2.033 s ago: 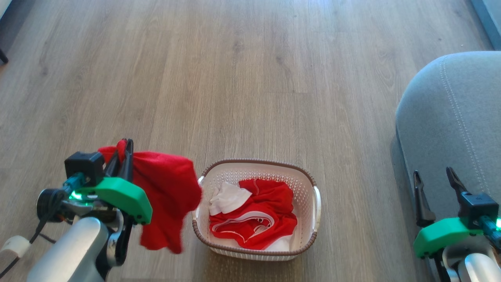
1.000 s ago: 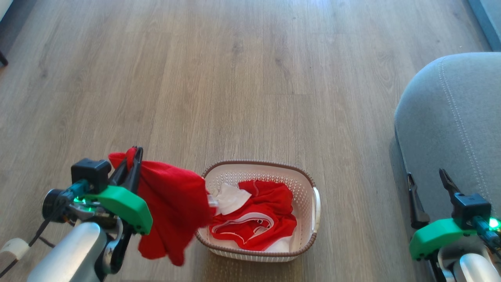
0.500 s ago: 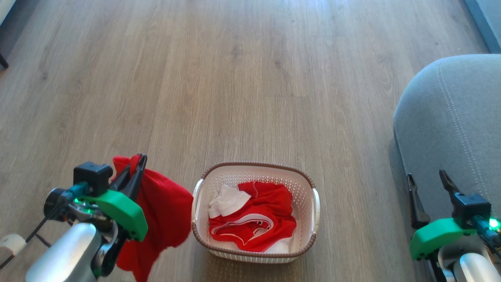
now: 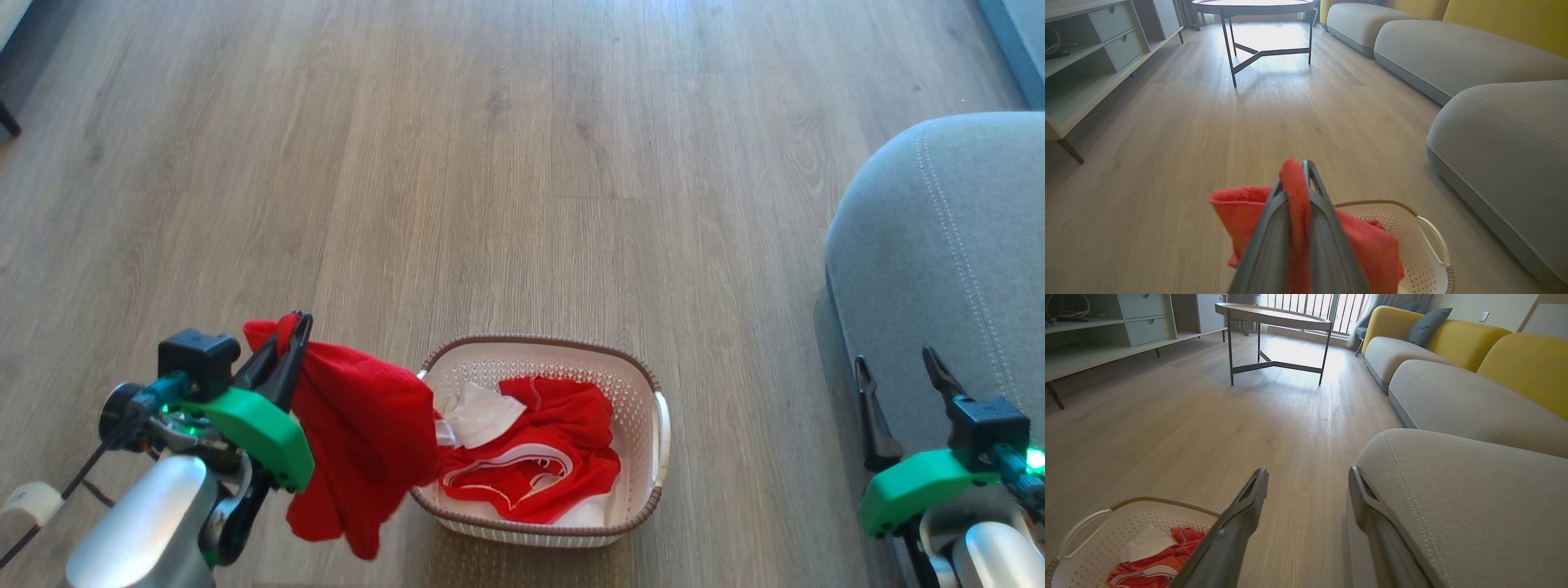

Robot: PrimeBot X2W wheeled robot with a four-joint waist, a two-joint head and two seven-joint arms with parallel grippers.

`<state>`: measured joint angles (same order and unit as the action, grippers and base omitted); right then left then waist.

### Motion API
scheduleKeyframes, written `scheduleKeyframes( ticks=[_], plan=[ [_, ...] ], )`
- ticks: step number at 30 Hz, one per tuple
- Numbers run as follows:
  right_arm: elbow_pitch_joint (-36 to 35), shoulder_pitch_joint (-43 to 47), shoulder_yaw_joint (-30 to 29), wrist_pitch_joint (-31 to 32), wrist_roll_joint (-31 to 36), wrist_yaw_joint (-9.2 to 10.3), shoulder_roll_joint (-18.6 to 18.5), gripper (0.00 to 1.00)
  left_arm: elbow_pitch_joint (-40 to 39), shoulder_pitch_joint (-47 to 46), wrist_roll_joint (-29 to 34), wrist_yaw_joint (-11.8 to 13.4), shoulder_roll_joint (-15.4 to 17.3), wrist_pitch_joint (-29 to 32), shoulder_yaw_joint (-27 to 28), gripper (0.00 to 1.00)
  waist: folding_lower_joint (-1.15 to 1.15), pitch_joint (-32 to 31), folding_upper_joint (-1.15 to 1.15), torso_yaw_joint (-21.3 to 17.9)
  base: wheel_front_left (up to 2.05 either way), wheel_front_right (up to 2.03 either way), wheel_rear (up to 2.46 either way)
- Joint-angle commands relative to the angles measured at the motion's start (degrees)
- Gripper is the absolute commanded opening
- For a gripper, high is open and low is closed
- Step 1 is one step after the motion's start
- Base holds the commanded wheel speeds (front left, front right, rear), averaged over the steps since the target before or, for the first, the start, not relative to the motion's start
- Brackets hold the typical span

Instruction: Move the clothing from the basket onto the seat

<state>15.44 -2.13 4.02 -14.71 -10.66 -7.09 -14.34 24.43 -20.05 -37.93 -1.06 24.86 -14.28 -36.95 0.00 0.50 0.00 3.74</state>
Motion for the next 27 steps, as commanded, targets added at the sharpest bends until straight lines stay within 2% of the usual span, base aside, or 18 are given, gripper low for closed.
scheduleKeyframes(
  ticks=[1, 7, 11, 19, 27],
  plan=[
    [-1.5, -2.3, 1.1, -0.3, -0.5, -0.40, -1.5, 1.00, -1.2, -3.5, 0.5, -0.3, 1.5, -0.7, 3.2, 0.00, 0.00, -0.1, 0.00, 0.0, 0.00, 0.00, 0.00],
    [-1.5, -2.4, 2.5, -0.3, -0.7, -0.40, -1.7, 1.00, -0.9, -3.0, 1.8, -1.0, 0.8, -0.7, 4.2, 0.00, 0.00, -0.3, 0.00, 0.2, 0.00, 0.00, 0.00],
    [-1.7, -3.3, 6.4, -0.3, -1.9, -0.40, -2.2, 1.00, -1.1, -3.2, 2.7, -1.5, 0.5, -0.7, 4.2, 0.00, 0.00, -0.2, 0.00, 0.3, 0.00, 0.00, 0.00],
    [-2.2, -10.5, 24.3, -0.3, -4.7, -0.40, -3.4, 1.00, -2.3, -4.6, 4.1, -2.1, -0.8, -0.7, 2.9, 0.00, 0.00, 0.1, 0.00, 0.4, 0.00, 0.00, 0.00],
    [-1.3, -20.3, 40.1, -0.3, -7.9, -0.40, -2.3, 1.00, -2.6, -7.1, 4.9, -3.0, -3.2, -0.6, 0.7, 0.00, 0.00, 0.6, 0.00, 1.8, 0.00, 0.00, 0.00]
  ],
)
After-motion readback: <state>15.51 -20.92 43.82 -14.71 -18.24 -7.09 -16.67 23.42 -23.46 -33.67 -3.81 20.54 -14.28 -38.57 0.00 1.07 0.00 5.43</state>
